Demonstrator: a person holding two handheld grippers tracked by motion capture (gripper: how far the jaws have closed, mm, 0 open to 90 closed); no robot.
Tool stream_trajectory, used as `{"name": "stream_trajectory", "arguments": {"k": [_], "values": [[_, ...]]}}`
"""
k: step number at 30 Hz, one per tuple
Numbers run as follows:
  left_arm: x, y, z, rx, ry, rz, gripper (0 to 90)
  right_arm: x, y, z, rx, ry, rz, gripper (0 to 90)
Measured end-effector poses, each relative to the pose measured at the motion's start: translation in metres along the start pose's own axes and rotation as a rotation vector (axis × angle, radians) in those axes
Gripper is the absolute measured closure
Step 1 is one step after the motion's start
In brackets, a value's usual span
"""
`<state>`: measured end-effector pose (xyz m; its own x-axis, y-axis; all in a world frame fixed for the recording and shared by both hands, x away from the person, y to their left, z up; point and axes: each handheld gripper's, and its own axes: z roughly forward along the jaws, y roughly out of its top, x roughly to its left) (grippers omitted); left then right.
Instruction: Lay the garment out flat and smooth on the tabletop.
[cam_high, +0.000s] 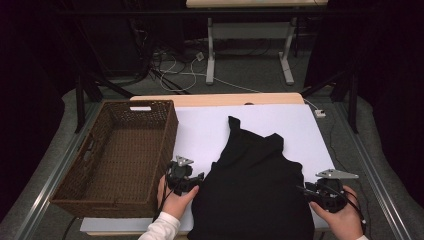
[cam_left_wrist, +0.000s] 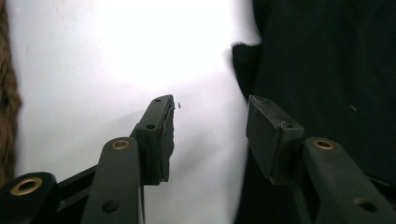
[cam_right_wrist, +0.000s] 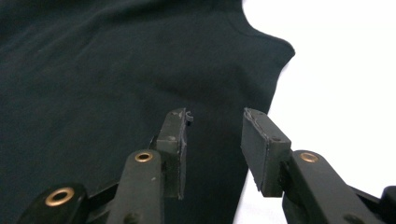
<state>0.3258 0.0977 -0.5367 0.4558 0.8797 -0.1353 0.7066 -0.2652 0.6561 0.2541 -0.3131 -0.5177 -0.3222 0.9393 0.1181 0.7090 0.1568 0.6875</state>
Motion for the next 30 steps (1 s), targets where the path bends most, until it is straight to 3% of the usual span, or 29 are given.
{"name": "stream_trajectory", "arguments": {"k": [9,17,21,26,30], "values": [[-0.002,0.025,0.027,0.021,-0.007,0.047,49.6,-0.02,0.019,0.018,-0.035,-0.045,0.022,59.4],[-0.007,0.035,0.044,0.037,-0.031,0.072,50.1,-0.038,0.04,0.039,-0.056,-0.08,0.047,58.6],[-0.008,0.037,0.051,0.038,-0.04,0.072,53.6,-0.043,0.046,0.045,-0.065,-0.108,0.054,58.8],[-0.011,0.037,0.056,0.033,-0.042,0.109,62.4,-0.052,0.05,0.058,-0.045,-0.128,0.08,59.0],[-0.011,0.037,0.058,0.033,-0.084,0.097,75.4,-0.054,0.05,0.068,-0.003,-0.118,0.098,57.6]]}}
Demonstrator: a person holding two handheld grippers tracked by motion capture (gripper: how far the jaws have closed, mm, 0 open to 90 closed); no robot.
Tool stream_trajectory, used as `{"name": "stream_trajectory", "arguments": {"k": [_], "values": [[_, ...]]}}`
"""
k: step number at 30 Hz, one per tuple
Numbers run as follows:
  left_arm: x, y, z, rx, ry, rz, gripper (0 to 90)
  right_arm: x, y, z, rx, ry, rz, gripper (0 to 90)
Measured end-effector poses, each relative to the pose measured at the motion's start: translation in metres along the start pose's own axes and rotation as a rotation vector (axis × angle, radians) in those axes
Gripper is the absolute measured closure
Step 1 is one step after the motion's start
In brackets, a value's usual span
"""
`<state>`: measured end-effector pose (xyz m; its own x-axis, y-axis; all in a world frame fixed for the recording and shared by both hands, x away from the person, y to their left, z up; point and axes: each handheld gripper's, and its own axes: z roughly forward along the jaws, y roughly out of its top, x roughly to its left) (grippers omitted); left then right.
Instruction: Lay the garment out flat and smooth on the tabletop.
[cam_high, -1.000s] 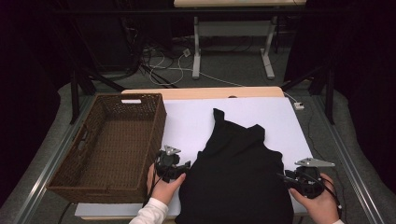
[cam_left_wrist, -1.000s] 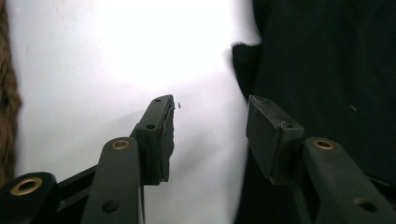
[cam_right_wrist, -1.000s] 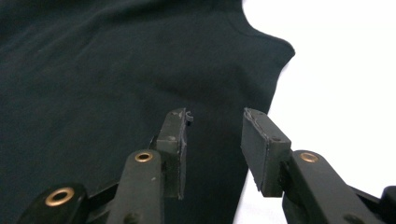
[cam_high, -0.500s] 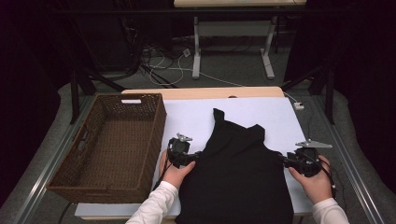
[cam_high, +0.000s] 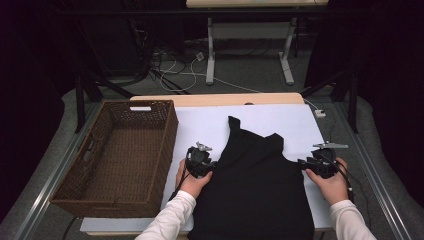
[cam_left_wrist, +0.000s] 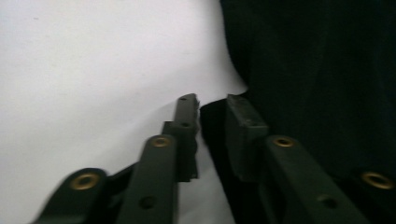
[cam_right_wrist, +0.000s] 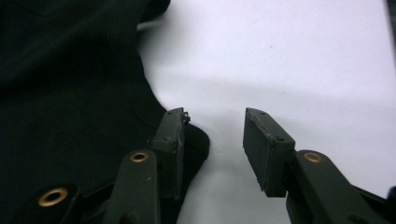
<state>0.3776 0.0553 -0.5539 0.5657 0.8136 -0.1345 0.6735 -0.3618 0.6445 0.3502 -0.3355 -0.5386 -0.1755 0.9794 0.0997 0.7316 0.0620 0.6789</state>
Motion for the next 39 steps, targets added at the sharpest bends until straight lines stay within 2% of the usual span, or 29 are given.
{"name": "stream_trajectory", "arguments": {"k": [3,6,7,8,9,12,15,19,21,23,29,32,38,39], "values": [[0.0,0.001,0.0,0.004,-0.021,-0.011,83.4,0.002,-0.001,0.007,0.038,0.007,-0.002,57.6],[0.001,0.002,-0.001,0.011,-0.02,-0.026,87.2,0.007,-0.003,0.012,0.05,0.016,-0.024,66.5],[0.001,0.003,-0.003,0.017,0.002,-0.032,87.6,0.009,-0.003,0.011,0.057,0.034,-0.036,74.7],[0.004,0.004,-0.005,0.002,0.033,-0.028,87.8,0.01,-0.003,0.011,0.063,0.048,-0.034,79.0],[0.005,0.004,-0.006,-0.004,0.044,-0.038,87.9,0.011,-0.004,0.011,0.065,0.054,-0.043,82.3],[0.016,0.007,-0.015,-0.018,0.082,-0.063,88.0,0.011,-0.003,0.011,0.06,0.059,-0.053,83.7],[0.024,0.012,-0.023,-0.03,0.139,-0.061,88.0,0.009,-0.002,0.009,0.047,0.043,-0.061,84.1],[0.031,0.017,-0.027,-0.038,0.169,-0.079,87.9,0.003,0.004,0.004,0.009,0.037,-0.029,84.3],[0.033,0.018,-0.026,-0.028,0.168,-0.082,87.9,-0.001,0.006,0.001,0.001,0.038,-0.02,84.3],[0.033,0.017,-0.024,-0.007,0.175,-0.08,87.9,-0.003,0.006,0.0,0.005,0.03,-0.008,84.3],[0.025,0.01,-0.025,0.025,0.206,-0.032,87.9,0.002,0.0,-0.004,0.046,0.021,-0.048,84.3],[0.02,0.005,-0.033,0.024,0.211,-0.021,87.9,0.006,-0.006,-0.01,0.07,0.02,-0.079,84.3],[0.012,-0.006,-0.054,0.04,0.205,-0.003,87.9,0.012,-0.013,-0.025,0.116,0.047,-0.094,84.2],[0.011,-0.009,-0.057,0.039,0.211,0.012,87.9,0.012,-0.014,-0.027,0.122,0.047,-0.104,84.3]]}}
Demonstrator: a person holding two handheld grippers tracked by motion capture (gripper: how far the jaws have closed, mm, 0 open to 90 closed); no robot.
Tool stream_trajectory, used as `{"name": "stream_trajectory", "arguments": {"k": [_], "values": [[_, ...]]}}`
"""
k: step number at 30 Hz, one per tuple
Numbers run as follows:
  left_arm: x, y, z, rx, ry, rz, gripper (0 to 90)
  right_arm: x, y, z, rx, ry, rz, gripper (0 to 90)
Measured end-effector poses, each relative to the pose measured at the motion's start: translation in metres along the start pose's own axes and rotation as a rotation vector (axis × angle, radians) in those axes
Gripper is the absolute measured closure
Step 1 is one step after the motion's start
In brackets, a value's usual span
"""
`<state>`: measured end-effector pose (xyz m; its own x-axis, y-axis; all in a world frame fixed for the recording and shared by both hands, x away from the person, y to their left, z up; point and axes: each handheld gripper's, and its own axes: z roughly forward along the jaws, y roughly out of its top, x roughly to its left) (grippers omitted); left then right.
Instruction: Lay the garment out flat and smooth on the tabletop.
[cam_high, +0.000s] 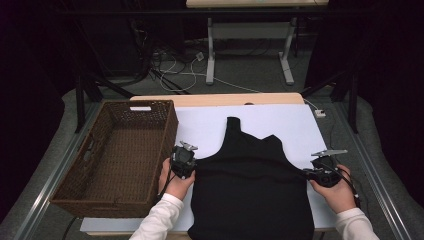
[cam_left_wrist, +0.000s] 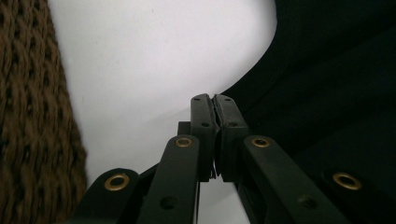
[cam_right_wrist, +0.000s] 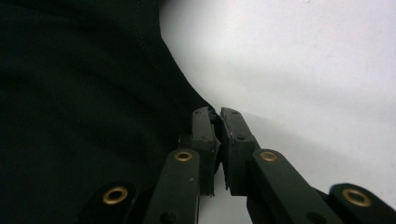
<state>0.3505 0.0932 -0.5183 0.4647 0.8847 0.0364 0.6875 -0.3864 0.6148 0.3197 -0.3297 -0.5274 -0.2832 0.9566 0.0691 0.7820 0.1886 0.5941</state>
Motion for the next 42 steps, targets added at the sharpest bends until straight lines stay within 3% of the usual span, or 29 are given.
{"name": "stream_trajectory", "arguments": {"k": [6,13,19,26,34,39,42], "values": [[-0.008,-0.021,-0.022,0.01,-0.006,0.05,87.9,0.009,-0.013,-0.012,0.035,0.033,-0.047,84.2],[-0.021,-0.045,-0.041,0.027,-0.033,0.094,87.8,0.021,-0.034,-0.025,0.064,0.075,-0.064,84.1],[-0.032,-0.066,-0.055,0.001,-0.068,0.101,87.9,0.029,-0.048,-0.035,0.059,0.107,-0.072,84.1],[-0.035,-0.091,-0.067,0.017,-0.097,0.087,87.9,0.039,-0.061,-0.044,0.058,0.131,-0.096,84.1],[-0.028,-0.11,-0.072,0.045,-0.15,0.047,87.8,0.039,-0.072,-0.05,0.07,0.171,-0.069,84.0],[-0.025,-0.109,-0.071,0.026,-0.172,0.023,86.1,0.041,-0.071,-0.05,0.05,0.174,-0.069,80.3],[-0.026,-0.104,-0.074,-0.002,-0.157,0.027,74.7,0.04,-0.068,-0.053,0.019,0.192,-0.058,69.8]]}}
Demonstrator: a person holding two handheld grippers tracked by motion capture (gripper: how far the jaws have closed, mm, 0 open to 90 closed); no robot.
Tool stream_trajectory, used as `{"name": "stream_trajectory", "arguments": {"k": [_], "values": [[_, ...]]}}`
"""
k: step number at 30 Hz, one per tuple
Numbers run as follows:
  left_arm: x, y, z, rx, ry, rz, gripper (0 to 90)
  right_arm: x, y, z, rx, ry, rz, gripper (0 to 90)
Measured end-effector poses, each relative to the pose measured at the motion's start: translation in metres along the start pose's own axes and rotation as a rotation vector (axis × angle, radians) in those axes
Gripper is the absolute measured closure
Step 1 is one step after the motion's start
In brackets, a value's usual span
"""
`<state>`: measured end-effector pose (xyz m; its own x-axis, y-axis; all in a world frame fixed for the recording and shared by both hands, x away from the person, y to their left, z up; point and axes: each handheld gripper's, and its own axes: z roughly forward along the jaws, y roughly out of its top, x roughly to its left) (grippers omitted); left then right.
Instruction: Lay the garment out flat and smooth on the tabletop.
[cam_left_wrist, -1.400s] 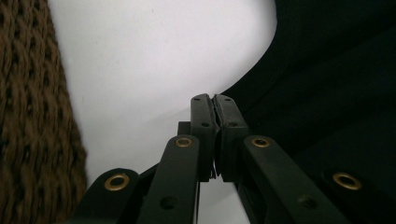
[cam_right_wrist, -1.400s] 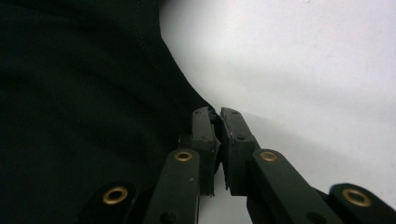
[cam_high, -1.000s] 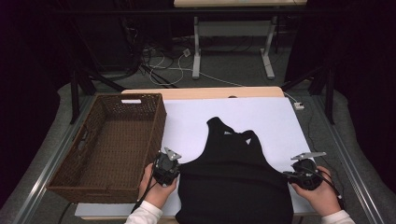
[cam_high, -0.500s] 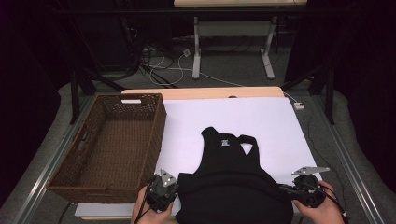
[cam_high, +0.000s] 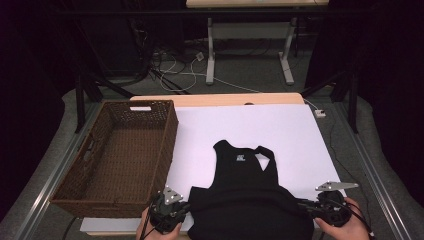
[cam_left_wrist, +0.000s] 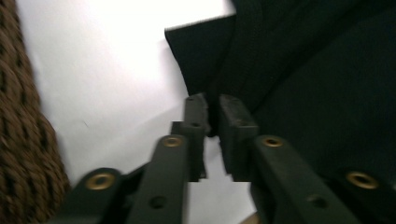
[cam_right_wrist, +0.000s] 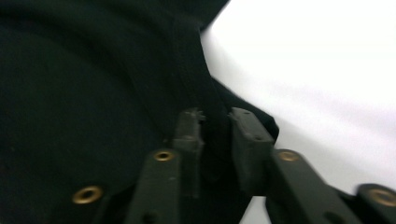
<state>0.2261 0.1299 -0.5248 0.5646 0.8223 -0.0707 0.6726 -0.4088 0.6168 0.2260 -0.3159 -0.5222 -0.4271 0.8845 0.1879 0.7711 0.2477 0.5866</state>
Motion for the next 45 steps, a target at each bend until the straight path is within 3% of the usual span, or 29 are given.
{"name": "stream_trajectory", "arguments": {"k": [3,8,15,17,20,25,31,35,37,41,45], "values": [[-0.001,0.009,-0.001,-0.038,-0.008,-0.013,64.4,-0.002,0.005,-0.004,-0.043,0.008,0.003,64.8],[-0.003,0.031,0.002,-0.098,-0.034,0.01,51.8,-0.004,0.025,-0.005,-0.102,-0.003,-0.028,61.2],[0.001,0.061,0.02,-0.132,-0.051,0.013,42.8,-0.014,0.06,0.016,-0.147,-0.015,-0.065,57.2],[0.004,0.069,0.026,-0.128,-0.065,0.007,41.1,-0.016,0.069,0.022,-0.148,-0.022,-0.072,56.3],[0.007,0.08,0.035,-0.128,-0.042,0.033,38.0,-0.018,0.083,0.031,-0.147,-0.025,-0.08,55.0],[0.012,0.097,0.05,-0.13,-0.049,0.002,35.6,-0.021,0.103,0.045,-0.164,-0.033,-0.101,50.7],[0.021,0.118,0.066,-0.121,-0.024,0.023,35.7,-0.019,0.124,0.067,-0.152,-0.06,-0.146,48.5],[0.027,0.132,0.076,-0.133,-0.024,0.006,36.1,-0.018,0.139,0.081,-0.139,-0.093,-0.175,48.7],[0.03,0.138,0.08,-0.137,-0.015,0.007,36.1,-0.018,0.145,0.088,-0.13,-0.09,-0.18,49.5],[0.033,0.146,0.088,-0.153,-0.04,-0.003,35.7,-0.019,0.152,0.101,-0.111,-0.09,-0.199,50.9],[0.036,0.153,0.098,-0.141,-0.032,0.001,32.6,-0.021,0.156,0.11,-0.109,-0.07,-0.179,52.1]]}}
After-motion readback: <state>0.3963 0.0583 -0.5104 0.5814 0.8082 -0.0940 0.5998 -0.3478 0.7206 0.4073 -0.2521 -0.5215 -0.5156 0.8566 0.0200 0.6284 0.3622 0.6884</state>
